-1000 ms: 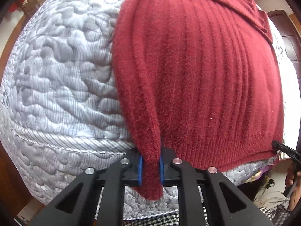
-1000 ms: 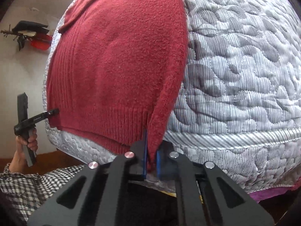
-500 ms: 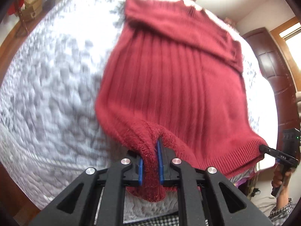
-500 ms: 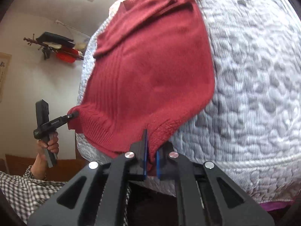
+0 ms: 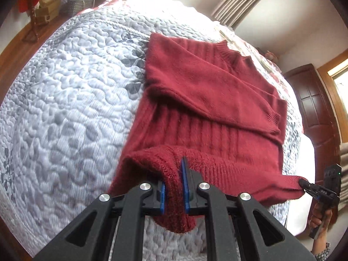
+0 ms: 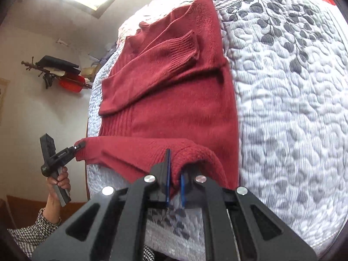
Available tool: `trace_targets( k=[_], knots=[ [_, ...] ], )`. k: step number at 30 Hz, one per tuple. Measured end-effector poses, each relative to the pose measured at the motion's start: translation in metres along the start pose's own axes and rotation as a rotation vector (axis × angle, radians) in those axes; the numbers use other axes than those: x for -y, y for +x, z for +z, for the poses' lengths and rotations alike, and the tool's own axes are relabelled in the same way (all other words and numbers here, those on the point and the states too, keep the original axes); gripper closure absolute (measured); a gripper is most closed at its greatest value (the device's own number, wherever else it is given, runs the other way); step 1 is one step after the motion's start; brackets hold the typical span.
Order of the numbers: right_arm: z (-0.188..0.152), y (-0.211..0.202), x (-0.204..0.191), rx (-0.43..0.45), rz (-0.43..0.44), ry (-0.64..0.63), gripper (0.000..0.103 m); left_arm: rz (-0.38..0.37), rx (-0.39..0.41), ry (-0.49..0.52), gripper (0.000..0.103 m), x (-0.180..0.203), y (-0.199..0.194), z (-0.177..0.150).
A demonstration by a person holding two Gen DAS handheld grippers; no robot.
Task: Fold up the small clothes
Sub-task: 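Lift the hem with both tools, fold it toward the collar, release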
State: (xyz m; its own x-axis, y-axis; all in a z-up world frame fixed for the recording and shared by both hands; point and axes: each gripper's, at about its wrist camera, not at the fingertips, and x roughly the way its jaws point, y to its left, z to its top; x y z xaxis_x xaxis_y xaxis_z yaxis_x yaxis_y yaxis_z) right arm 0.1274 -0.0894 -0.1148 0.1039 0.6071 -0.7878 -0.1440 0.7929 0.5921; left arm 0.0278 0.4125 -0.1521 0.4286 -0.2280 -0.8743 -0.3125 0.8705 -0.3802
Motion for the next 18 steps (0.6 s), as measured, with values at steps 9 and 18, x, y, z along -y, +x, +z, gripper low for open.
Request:
trace_targets(
  k=[9, 18],
  knots=[
    [0.056, 0.039, 0.029, -0.039, -0.001, 0.095, 0.097, 0.026, -0.057, -0.048, 0.090, -0.007, 0.050, 0.038],
    [0.071, 0.041, 0.057, -0.039, -0.001, 0.175, 0.077, -0.011, -0.106, -0.148, 0.071, -0.023, 0.059, 0.059]
  ],
)
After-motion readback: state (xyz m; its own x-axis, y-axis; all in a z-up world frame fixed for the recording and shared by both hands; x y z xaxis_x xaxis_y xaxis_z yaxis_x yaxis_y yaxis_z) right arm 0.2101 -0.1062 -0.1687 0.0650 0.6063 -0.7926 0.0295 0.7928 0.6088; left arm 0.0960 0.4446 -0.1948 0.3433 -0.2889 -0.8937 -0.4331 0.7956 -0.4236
